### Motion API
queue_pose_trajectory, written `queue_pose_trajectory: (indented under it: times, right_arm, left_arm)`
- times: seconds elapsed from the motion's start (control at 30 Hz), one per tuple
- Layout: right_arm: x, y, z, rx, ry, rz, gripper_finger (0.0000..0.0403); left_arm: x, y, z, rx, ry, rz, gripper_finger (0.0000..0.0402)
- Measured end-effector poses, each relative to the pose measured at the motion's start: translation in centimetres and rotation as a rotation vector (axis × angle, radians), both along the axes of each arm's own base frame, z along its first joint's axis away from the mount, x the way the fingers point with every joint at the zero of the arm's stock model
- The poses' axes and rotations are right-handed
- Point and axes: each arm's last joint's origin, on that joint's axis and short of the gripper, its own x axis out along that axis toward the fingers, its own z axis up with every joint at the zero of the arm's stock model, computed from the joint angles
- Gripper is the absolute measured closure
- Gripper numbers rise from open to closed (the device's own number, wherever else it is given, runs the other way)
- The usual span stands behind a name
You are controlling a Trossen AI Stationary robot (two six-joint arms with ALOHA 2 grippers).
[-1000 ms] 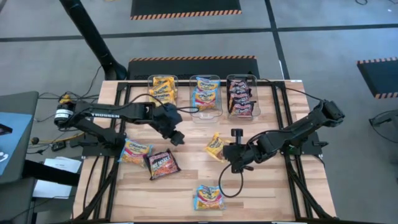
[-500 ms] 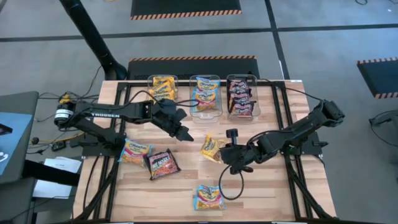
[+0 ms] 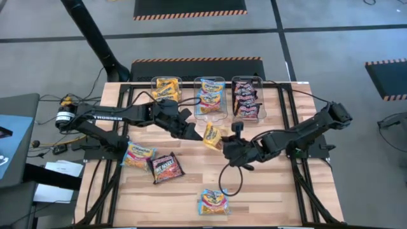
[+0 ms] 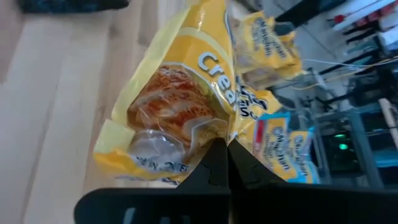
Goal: Sort Maruchan noodles
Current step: Put the yellow noodle pack into the left transparent bin
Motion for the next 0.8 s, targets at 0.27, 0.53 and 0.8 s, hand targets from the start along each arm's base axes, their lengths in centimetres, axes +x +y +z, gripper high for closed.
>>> queue_pose_trajectory:
  times: [0.27, 0.53, 0.8]
  right_arm:
    - [0.37, -0.38, 0.38, -0.053, -0.039, -0.028, 0.0403]
    - [0.39, -0.31, 0.41, -0.054, -0.042, -0.025, 0.0403]
    - [0.62, -0.22, 0.65, -0.039, -0.079, -0.026, 0.0403]
  left_arm:
    - [0.0, 0.02, 0.01, -0.02, 0.006, 0.018, 0.0233]
    - [0.0, 0.1, -0.02, -0.016, 0.01, 0.046, 0.0233]
    - [-0.01, 0.09, -0.04, -0.016, 0.013, 0.044, 0.0233]
